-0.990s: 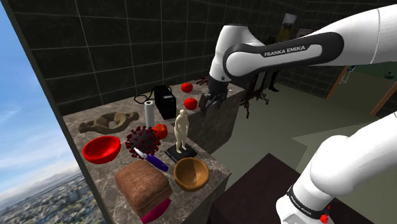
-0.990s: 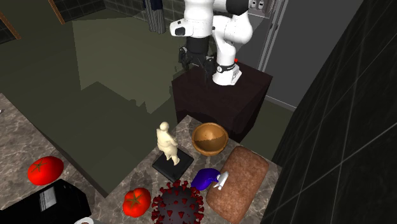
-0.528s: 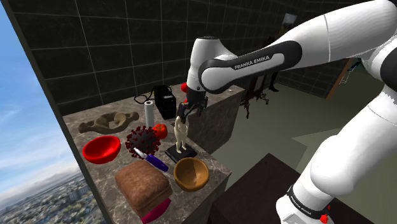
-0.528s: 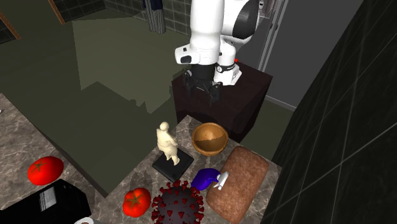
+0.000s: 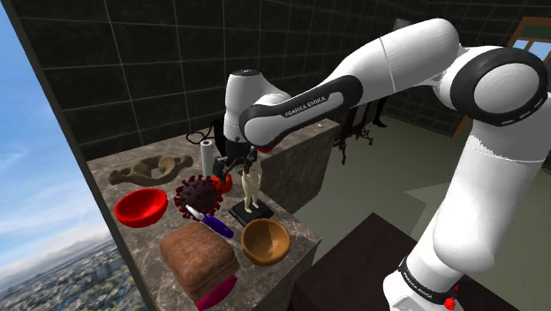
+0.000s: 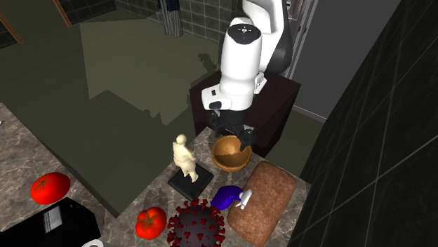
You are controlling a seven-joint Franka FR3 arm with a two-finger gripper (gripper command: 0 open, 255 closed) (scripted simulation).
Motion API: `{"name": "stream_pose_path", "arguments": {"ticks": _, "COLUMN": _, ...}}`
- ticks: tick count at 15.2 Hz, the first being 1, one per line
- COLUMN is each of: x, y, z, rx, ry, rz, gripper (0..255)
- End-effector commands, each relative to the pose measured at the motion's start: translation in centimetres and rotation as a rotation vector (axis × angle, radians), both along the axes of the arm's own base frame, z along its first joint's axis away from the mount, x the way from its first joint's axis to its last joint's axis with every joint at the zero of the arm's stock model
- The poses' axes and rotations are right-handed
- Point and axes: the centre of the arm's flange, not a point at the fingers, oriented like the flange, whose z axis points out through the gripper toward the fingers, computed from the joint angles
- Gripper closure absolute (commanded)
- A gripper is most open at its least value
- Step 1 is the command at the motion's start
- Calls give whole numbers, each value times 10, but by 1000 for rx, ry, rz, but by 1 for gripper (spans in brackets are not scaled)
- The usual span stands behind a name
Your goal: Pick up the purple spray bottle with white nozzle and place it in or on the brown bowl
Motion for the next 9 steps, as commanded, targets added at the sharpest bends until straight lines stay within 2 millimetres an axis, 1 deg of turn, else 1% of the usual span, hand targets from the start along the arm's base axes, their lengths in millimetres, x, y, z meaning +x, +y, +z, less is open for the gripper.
{"name": "stream_pose_path", "arguments": {"ticks": 1, "x": 14, "y": 18, "z": -12, "rx": -2, "ry": 0, "rz": 0, "gripper": 0}}
{"name": "stream_pose_path", "arguments": {"ticks": 9, "x": 67, "y": 95, "z": -63, "rx": -9, "ry": 2, "rz": 4, "gripper": 0}}
